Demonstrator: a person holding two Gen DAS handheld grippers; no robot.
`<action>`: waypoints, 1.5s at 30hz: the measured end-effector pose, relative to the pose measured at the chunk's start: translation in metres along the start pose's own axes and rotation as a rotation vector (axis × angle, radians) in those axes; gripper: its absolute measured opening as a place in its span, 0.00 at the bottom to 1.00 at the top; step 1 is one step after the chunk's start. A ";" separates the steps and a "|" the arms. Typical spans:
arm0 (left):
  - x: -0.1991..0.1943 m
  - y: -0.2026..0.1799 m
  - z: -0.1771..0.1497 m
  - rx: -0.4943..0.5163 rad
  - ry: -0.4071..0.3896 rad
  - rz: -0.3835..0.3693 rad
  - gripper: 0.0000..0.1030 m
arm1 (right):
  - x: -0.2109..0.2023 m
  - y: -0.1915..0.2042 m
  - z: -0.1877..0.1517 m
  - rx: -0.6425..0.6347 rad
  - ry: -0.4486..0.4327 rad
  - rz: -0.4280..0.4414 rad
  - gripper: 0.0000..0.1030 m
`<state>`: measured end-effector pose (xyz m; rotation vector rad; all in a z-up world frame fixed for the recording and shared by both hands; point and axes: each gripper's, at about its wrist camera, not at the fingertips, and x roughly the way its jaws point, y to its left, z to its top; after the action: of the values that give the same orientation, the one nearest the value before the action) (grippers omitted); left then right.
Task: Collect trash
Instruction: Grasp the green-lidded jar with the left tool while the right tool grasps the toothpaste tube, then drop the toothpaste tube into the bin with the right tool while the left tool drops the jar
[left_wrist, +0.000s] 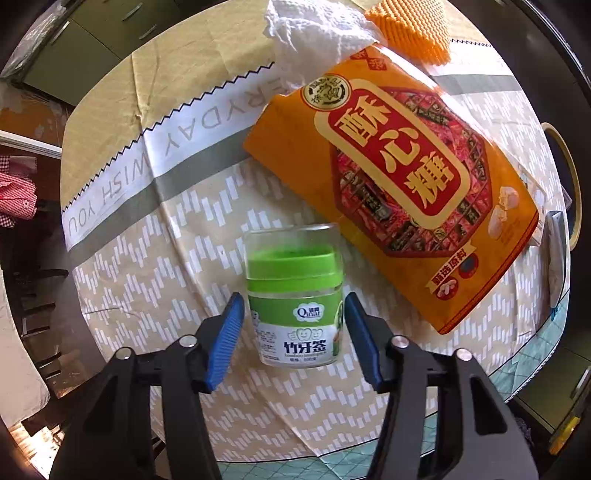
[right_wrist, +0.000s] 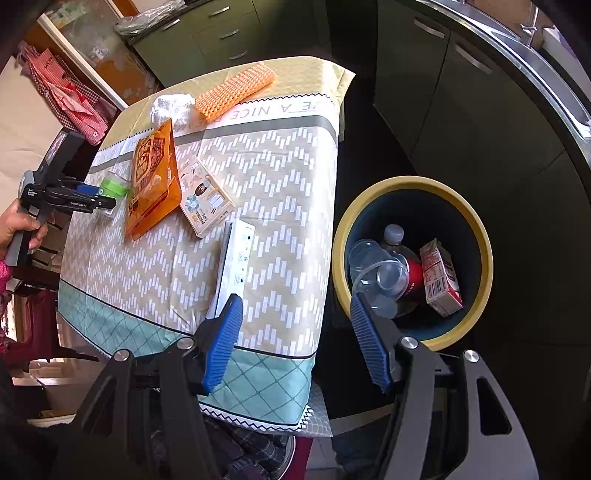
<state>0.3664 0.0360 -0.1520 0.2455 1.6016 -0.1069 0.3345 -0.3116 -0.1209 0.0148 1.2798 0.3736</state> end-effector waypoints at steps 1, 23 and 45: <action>0.001 0.000 -0.003 0.003 -0.006 -0.002 0.47 | 0.002 0.002 0.001 -0.003 0.006 0.000 0.59; -0.087 -0.019 -0.106 0.117 -0.240 -0.028 0.46 | 0.114 0.078 0.038 -0.079 0.255 -0.027 0.50; -0.142 -0.214 -0.048 0.480 -0.322 -0.094 0.46 | 0.030 -0.096 0.032 0.205 0.029 -0.120 0.22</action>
<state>0.2757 -0.1742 -0.0256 0.4970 1.2476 -0.5791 0.3971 -0.3870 -0.1595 0.1067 1.3362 0.1390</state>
